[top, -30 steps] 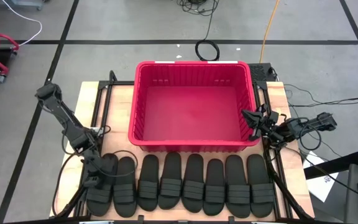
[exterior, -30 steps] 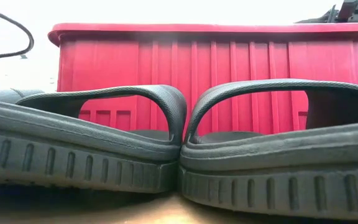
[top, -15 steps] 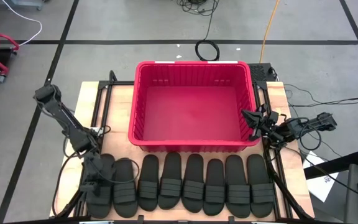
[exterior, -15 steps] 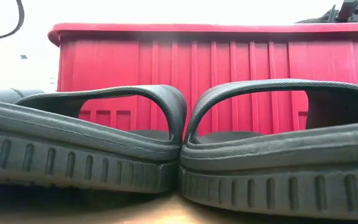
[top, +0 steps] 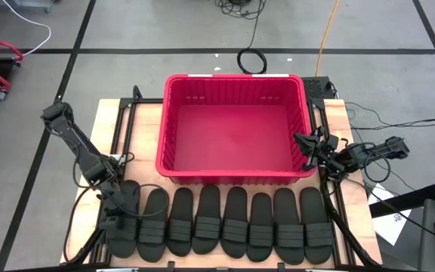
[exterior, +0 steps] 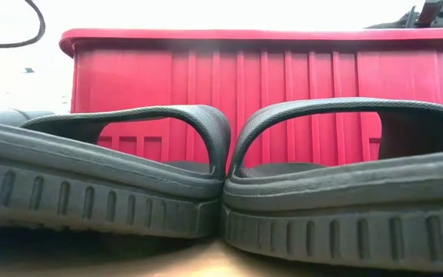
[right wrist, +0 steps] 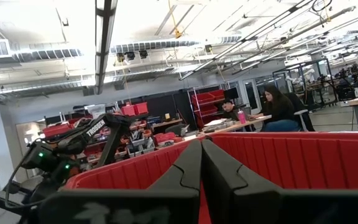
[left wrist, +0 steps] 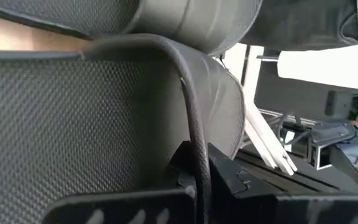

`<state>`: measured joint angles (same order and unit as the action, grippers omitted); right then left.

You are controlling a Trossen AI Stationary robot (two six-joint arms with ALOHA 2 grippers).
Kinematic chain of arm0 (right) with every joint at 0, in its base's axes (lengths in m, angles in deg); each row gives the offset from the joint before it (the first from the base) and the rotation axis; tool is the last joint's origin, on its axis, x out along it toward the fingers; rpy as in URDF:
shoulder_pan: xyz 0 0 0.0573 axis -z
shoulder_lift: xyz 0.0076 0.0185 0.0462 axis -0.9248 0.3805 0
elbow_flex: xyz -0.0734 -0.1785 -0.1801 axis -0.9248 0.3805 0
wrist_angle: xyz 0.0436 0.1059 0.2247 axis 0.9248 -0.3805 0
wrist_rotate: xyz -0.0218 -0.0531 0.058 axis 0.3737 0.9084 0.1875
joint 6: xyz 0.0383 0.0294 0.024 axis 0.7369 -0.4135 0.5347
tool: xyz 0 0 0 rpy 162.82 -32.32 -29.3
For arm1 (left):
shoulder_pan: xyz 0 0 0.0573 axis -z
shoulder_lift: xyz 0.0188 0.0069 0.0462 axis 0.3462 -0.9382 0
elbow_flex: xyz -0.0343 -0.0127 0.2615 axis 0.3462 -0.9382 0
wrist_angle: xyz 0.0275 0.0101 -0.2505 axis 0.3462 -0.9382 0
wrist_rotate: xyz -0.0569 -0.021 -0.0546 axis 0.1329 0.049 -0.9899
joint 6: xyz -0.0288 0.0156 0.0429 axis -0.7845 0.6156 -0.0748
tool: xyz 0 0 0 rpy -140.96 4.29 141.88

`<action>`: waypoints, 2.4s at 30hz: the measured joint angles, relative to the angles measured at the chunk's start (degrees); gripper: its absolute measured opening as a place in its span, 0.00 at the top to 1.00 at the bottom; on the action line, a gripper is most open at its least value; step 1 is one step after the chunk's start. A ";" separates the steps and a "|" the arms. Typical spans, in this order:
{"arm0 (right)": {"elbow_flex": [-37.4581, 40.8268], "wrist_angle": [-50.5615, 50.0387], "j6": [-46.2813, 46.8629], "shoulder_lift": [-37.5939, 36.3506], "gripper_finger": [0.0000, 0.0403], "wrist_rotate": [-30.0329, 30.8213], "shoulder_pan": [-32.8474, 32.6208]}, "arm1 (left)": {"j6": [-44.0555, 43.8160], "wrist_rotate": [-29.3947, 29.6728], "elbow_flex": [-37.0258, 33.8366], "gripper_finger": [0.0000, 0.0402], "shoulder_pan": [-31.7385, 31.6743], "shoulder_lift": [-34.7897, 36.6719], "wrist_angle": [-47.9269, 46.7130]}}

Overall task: Pick and place slides into bin
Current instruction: Put the slipper into the bin

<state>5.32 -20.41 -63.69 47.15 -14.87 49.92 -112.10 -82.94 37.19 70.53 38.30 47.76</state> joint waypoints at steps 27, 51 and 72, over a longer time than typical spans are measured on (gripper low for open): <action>0.02 -0.86 -0.18 0.00 1.00 -0.22 0.00 | 10.91 24.53 26.02 1.00 -3.16 5.50 -29.75; 0.01 -0.21 0.05 0.00 1.00 -0.20 0.00 | 73.88 12.26 68.39 1.00 -61.58 -18.53 -23.67; 0.01 -0.61 -0.21 0.00 1.00 -0.20 -0.02 | 109.16 -12.55 90.18 1.00 -81.95 -56.84 -59.29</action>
<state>5.33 -21.02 -63.89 47.15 -15.06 49.90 -2.95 -95.49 127.37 -11.41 -18.54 -11.53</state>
